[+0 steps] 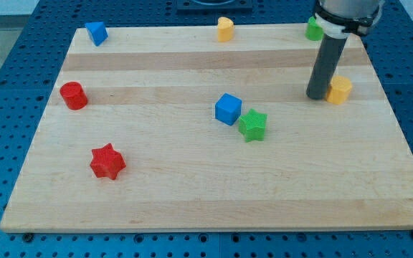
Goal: Move the green star towards the bottom center of the board
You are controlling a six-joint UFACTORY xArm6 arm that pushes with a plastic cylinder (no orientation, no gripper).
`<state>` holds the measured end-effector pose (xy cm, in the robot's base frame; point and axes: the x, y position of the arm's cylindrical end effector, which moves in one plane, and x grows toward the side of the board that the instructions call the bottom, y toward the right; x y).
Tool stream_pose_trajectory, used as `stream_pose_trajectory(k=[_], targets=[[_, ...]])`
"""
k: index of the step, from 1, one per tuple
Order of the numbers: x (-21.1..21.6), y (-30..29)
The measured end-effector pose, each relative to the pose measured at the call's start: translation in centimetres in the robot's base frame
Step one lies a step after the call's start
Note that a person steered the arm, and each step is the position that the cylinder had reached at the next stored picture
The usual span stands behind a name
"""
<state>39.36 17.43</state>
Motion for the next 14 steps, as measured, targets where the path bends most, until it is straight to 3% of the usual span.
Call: stream_pose_trajectory(k=[5,10,14], targets=[[0.9,-6.0],[8.3,-12.5],[13.6,-13.1]])
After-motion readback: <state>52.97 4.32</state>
